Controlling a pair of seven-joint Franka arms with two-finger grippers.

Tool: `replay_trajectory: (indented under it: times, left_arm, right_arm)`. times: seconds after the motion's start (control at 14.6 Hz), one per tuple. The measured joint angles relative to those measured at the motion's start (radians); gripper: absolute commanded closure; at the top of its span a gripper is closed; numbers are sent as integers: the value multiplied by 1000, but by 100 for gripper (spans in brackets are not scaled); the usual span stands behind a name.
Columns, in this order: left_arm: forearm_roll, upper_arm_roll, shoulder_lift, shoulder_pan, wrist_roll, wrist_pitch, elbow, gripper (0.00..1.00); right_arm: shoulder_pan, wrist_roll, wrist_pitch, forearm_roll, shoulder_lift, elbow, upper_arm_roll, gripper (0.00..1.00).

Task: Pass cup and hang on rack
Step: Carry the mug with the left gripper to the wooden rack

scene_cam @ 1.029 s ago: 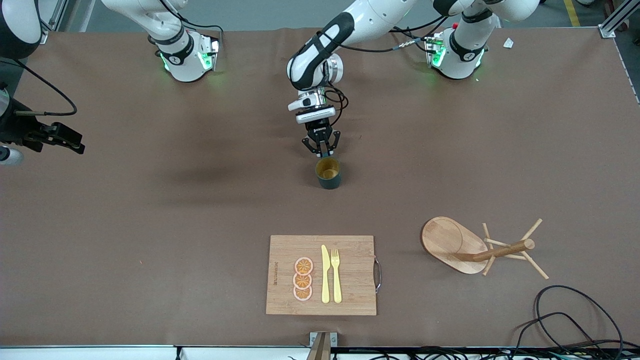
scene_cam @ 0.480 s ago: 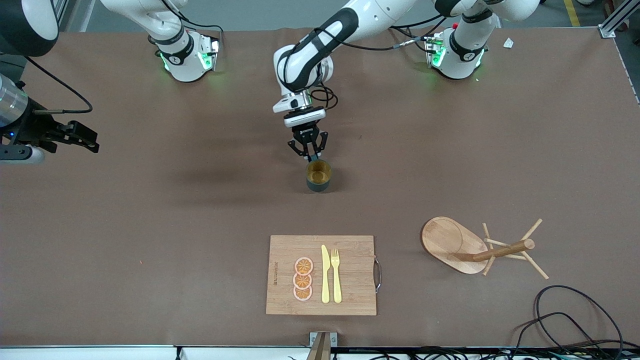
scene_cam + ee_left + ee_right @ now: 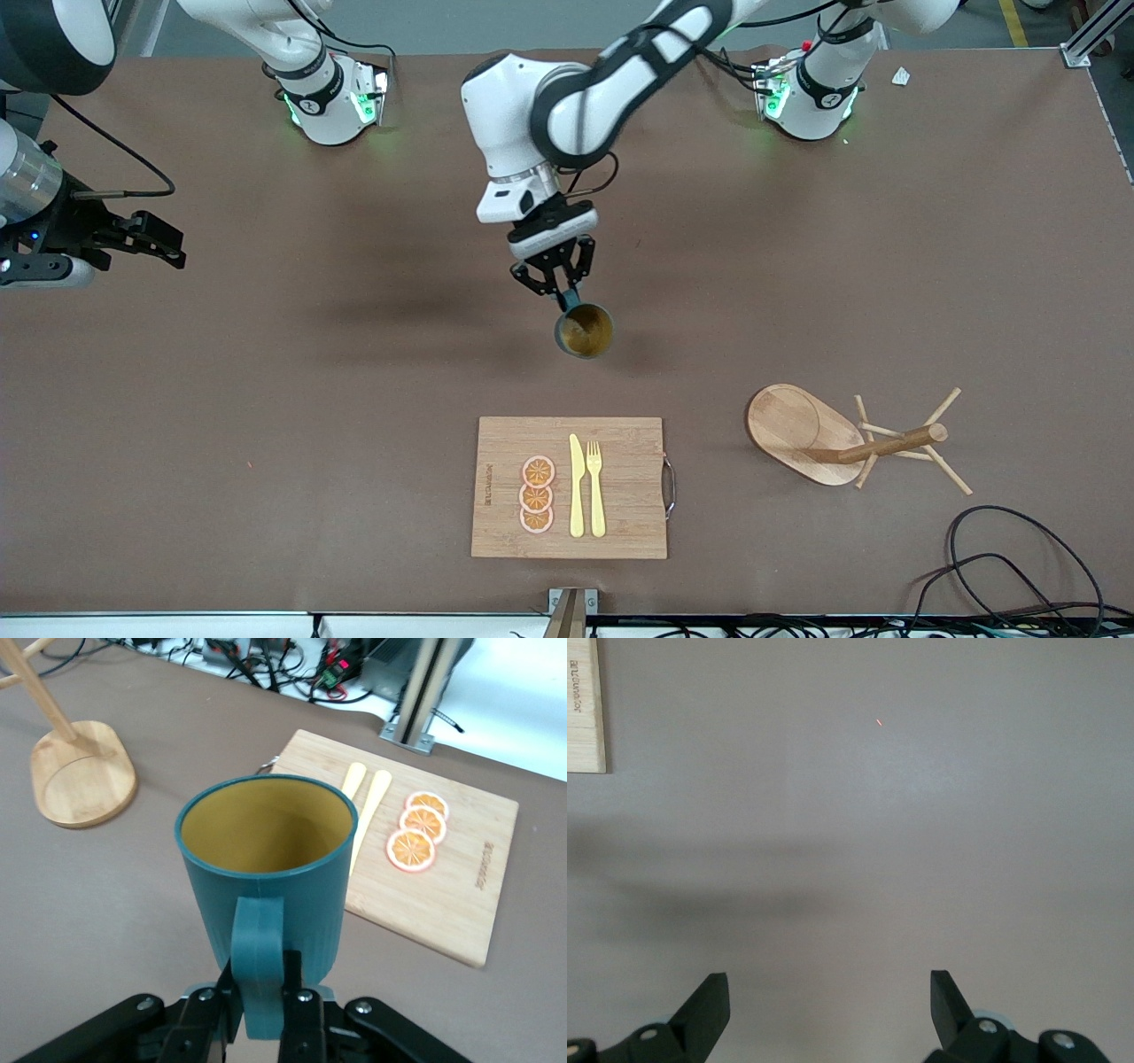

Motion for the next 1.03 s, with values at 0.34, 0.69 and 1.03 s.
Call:
replay_trajectory:
  times: [0.34, 0.69, 1.03]
  left_arm:
    - [-290, -1, -87, 156, 218, 4, 49, 100]
    - [-603, -2, -134, 352, 431, 6, 90, 100]
    - [-858, -3, -148, 495, 525, 7, 105, 100]
  right_arm:
    - [-1, 0, -2, 2, -8, 1, -3, 0]
    - [-9, 0, -51, 9, -41, 15, -13, 0]
    - [-9, 0, -72, 10, -57, 27, -8, 0]
